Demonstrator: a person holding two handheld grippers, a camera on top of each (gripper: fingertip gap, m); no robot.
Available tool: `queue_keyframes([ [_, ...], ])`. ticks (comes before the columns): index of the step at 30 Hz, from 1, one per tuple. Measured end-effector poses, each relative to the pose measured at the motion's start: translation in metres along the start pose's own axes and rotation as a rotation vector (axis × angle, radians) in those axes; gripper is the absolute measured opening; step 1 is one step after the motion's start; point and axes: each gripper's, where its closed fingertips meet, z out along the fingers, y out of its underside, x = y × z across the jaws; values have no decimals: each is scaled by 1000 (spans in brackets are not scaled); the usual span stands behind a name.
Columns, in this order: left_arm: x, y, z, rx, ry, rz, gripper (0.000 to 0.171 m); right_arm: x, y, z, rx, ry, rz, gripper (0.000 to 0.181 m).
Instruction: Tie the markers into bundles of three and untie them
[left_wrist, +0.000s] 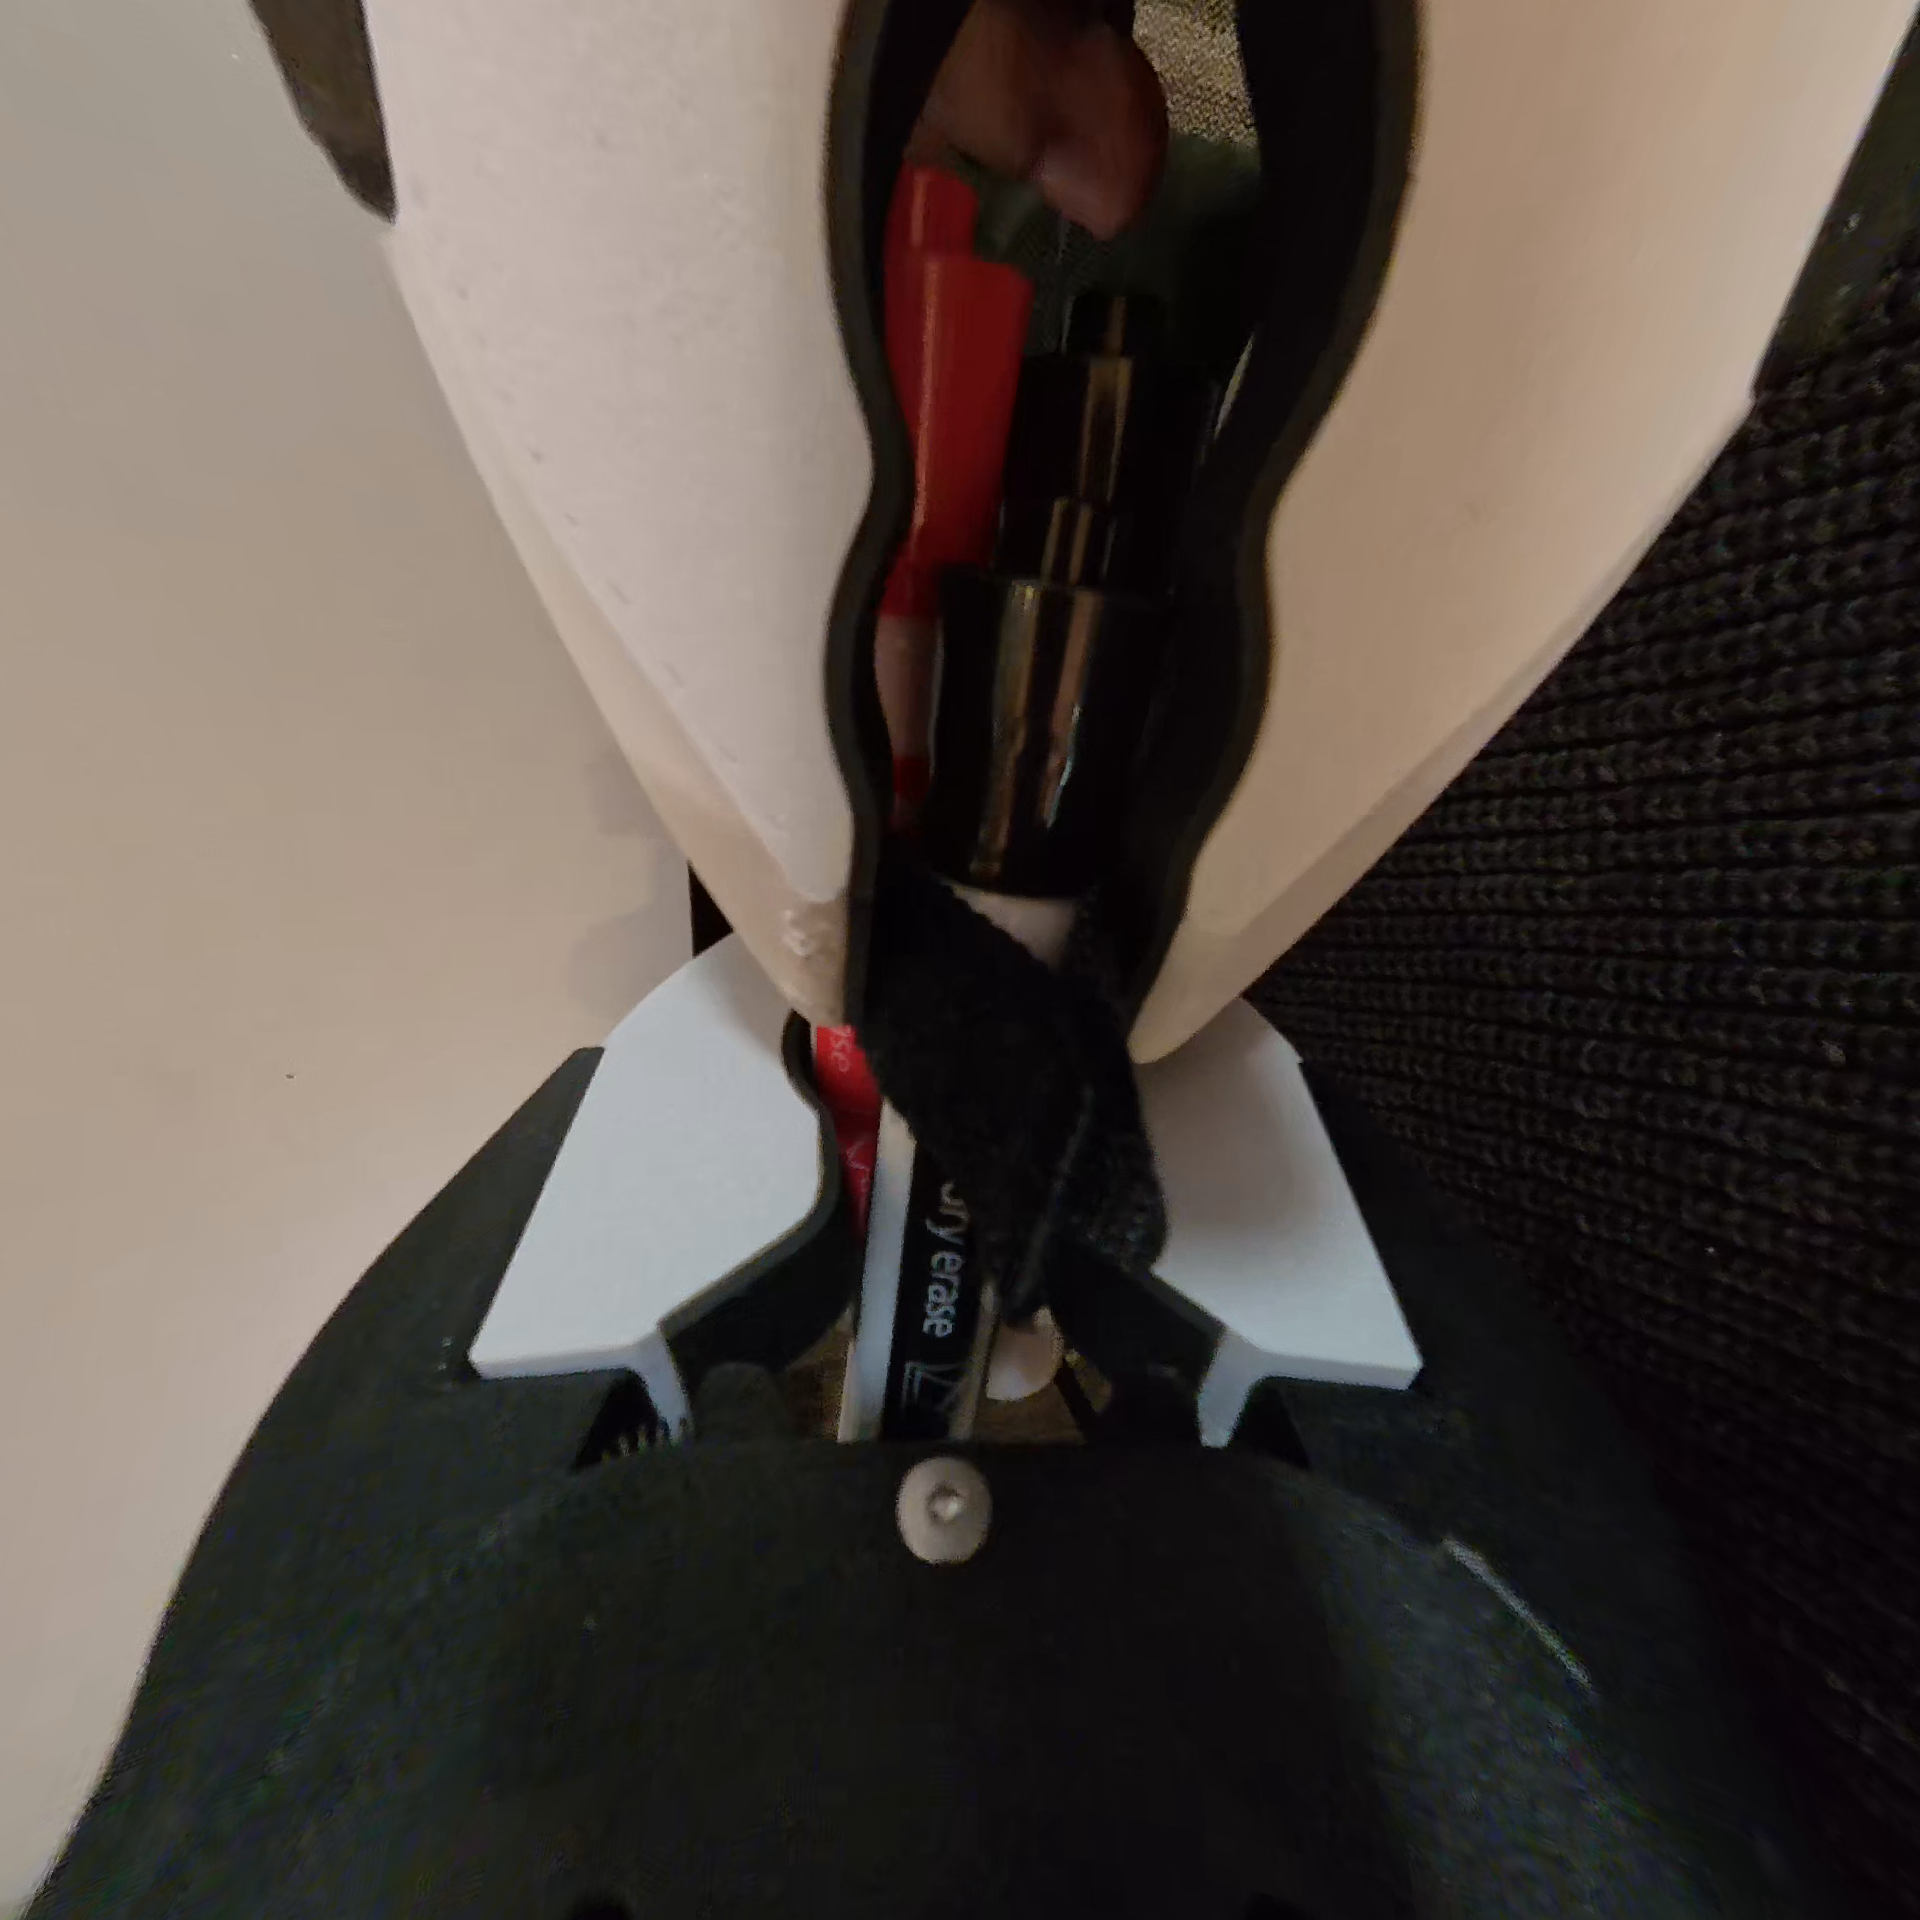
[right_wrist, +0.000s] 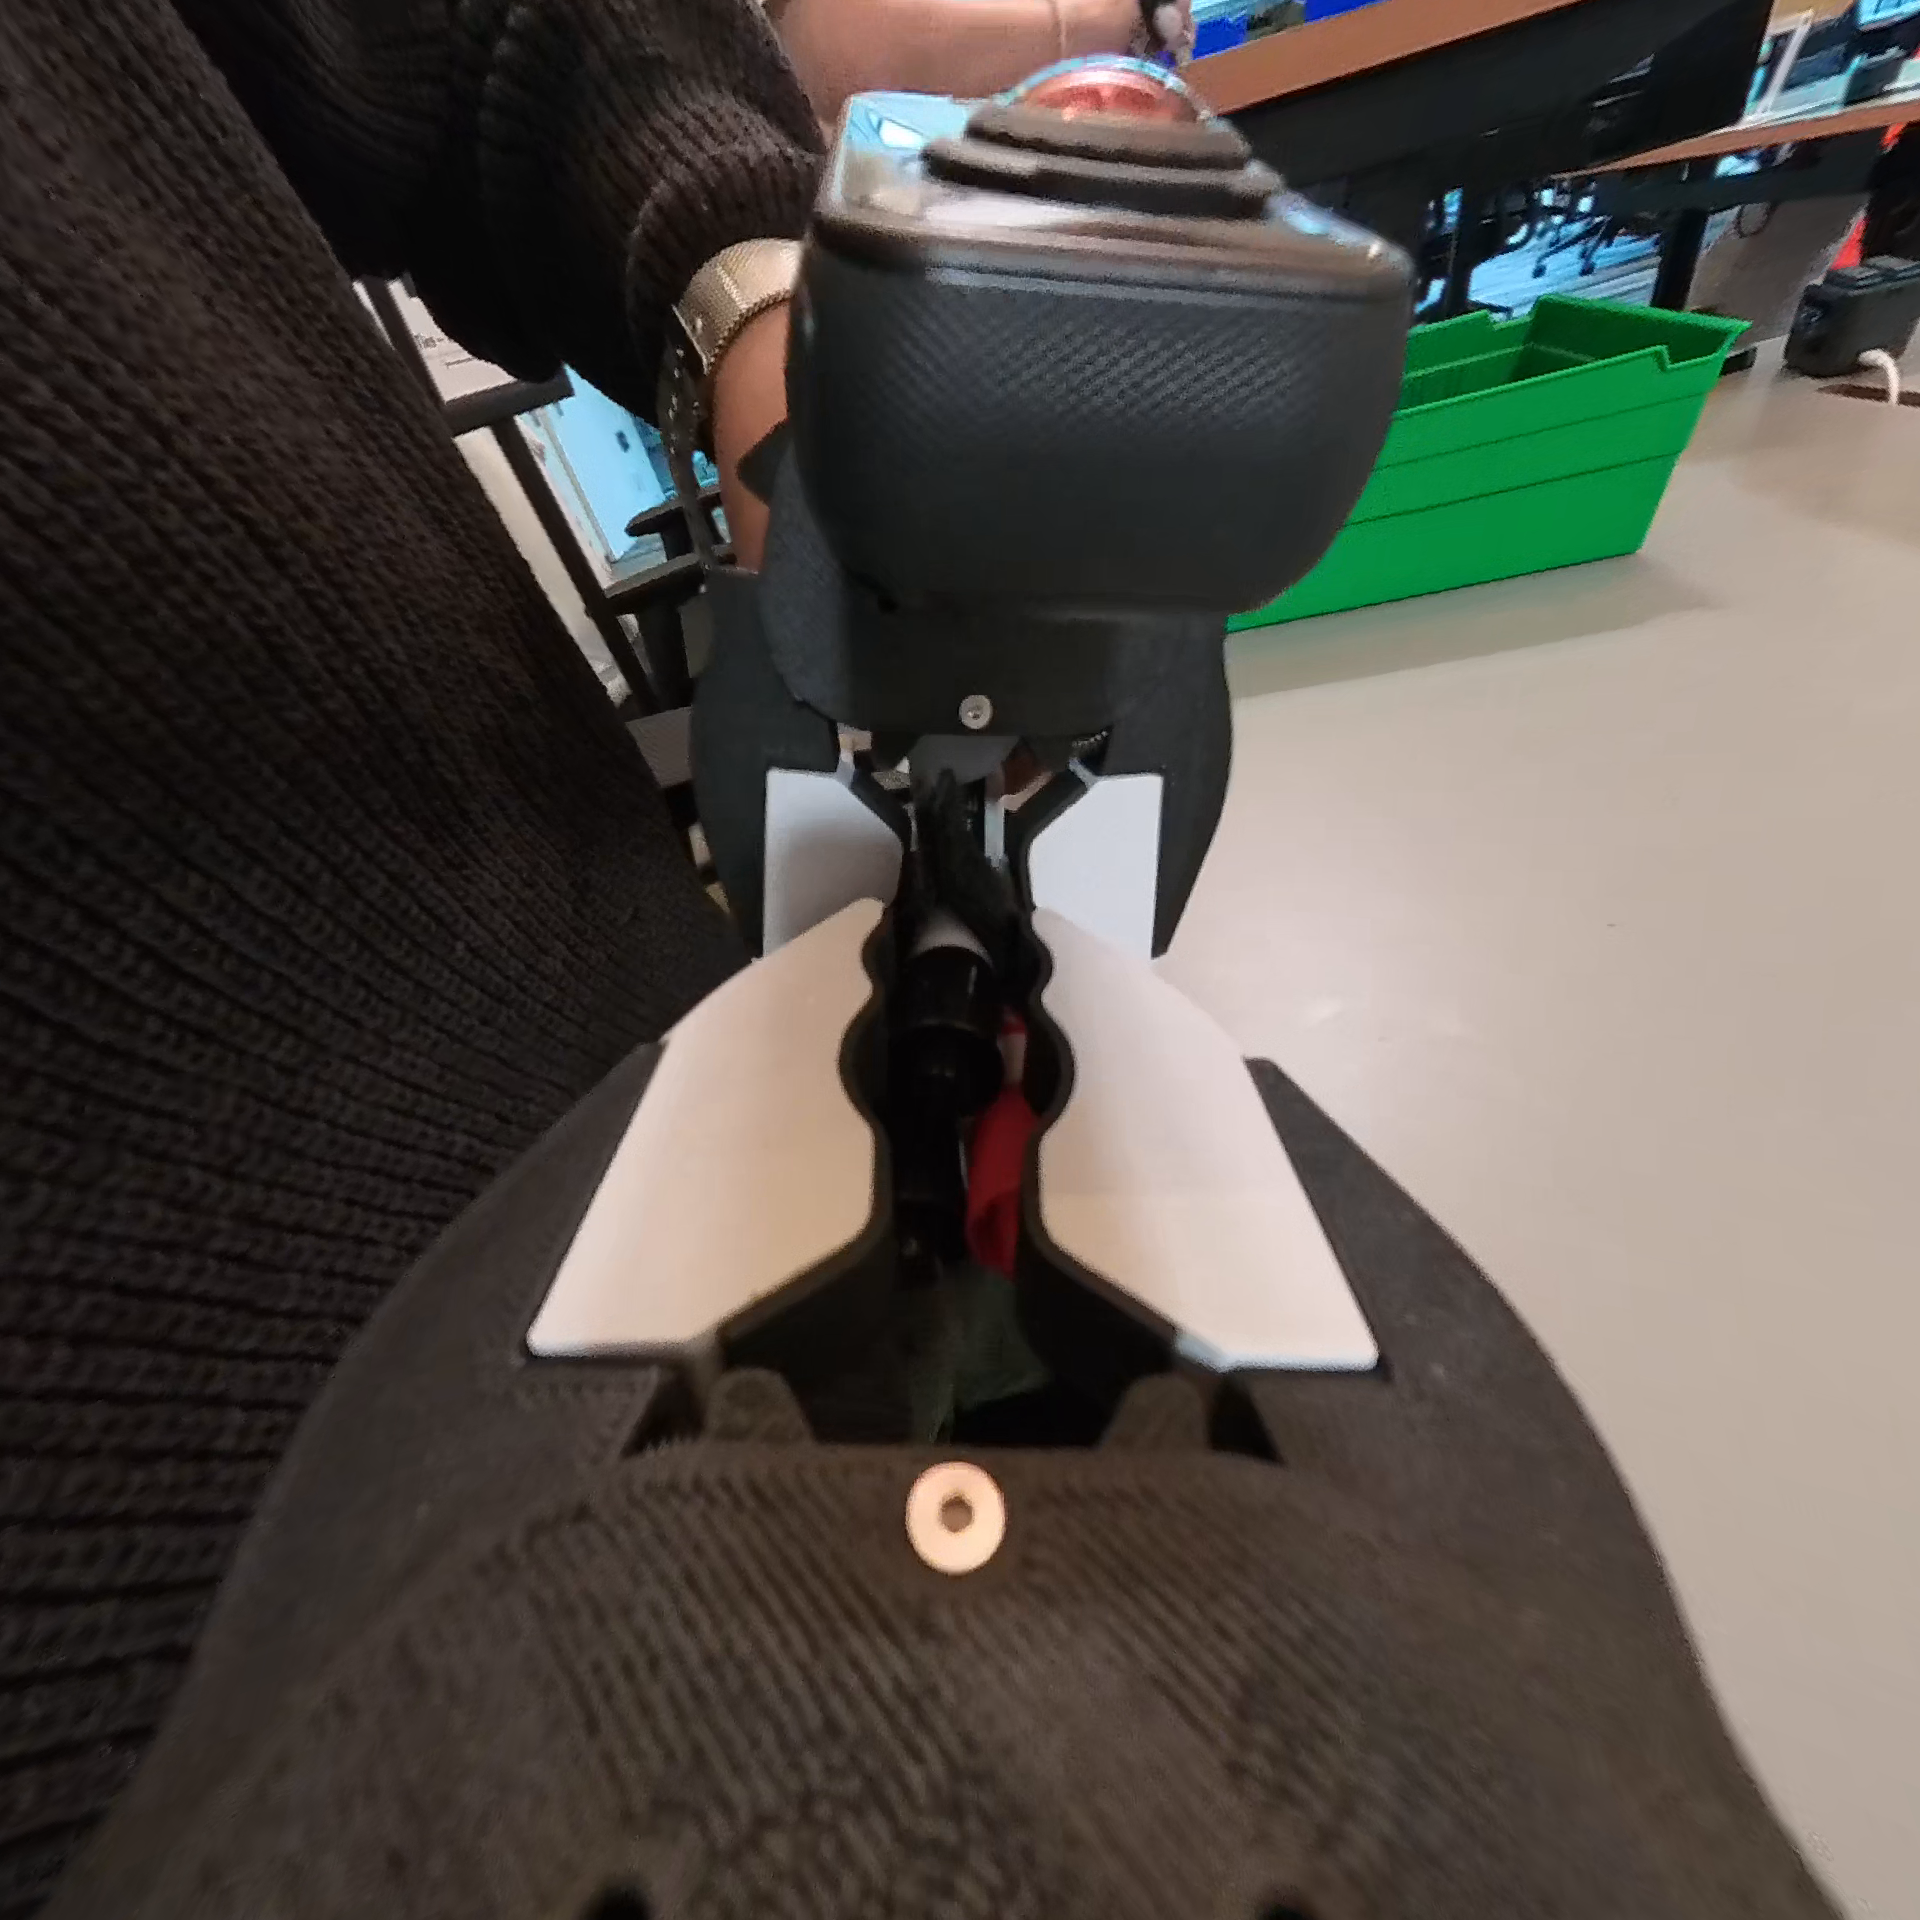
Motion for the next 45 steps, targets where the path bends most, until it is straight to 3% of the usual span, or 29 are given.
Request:
queue_keyframes([
  [1,-1,0,-1,3,-1,-1,43,1,0,0,4,1,9,23],
  [12,-5,-5,-7,22,-15,-2,43,5,-11,-3,90,-20,94,23],
  [26,2,-1,-3,3,-5,12,41,-2,-8,-1,30,17,-71,19],
  [45,6,-4,-7,-28,106,-23,41,3,-12,-6,69,1,-28,17],
])
